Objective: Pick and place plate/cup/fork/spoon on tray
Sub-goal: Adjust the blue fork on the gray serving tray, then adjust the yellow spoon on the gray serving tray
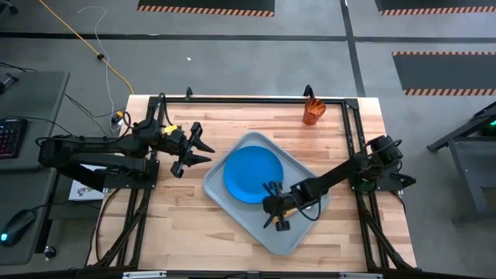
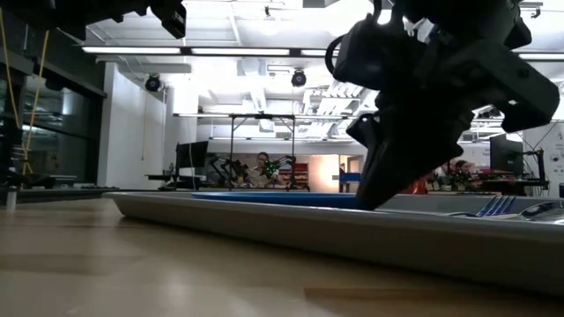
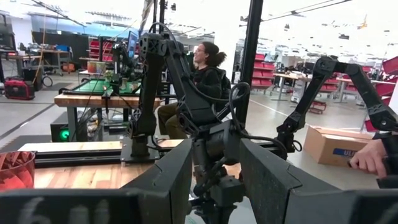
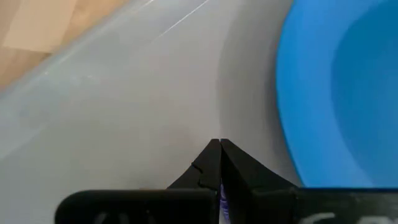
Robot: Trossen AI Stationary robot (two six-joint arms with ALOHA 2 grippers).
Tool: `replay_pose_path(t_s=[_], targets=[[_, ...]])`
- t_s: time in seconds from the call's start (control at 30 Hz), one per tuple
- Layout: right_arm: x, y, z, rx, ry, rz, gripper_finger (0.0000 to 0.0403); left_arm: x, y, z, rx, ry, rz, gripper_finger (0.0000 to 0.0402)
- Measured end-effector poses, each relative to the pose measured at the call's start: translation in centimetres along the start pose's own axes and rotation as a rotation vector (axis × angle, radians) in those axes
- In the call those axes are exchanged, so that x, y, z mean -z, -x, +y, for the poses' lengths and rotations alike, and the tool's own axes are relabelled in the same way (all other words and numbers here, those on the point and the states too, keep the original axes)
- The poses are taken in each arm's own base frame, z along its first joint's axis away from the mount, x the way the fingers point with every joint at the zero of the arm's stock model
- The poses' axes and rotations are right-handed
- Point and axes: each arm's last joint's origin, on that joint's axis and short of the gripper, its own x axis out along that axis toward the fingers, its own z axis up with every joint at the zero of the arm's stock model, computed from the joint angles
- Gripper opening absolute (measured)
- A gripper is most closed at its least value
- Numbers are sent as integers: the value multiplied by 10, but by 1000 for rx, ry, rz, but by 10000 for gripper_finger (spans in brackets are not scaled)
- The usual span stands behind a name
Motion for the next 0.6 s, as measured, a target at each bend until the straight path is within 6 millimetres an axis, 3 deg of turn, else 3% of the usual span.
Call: replay_pose_path(t_s=[0.43, 0.6], targets=[[6, 0, 1, -43, -24, 68, 0, 0, 0, 0, 0, -6, 0, 124], [1, 0, 1, -44, 4, 21, 0, 0, 0, 0, 0, -6, 0, 124]])
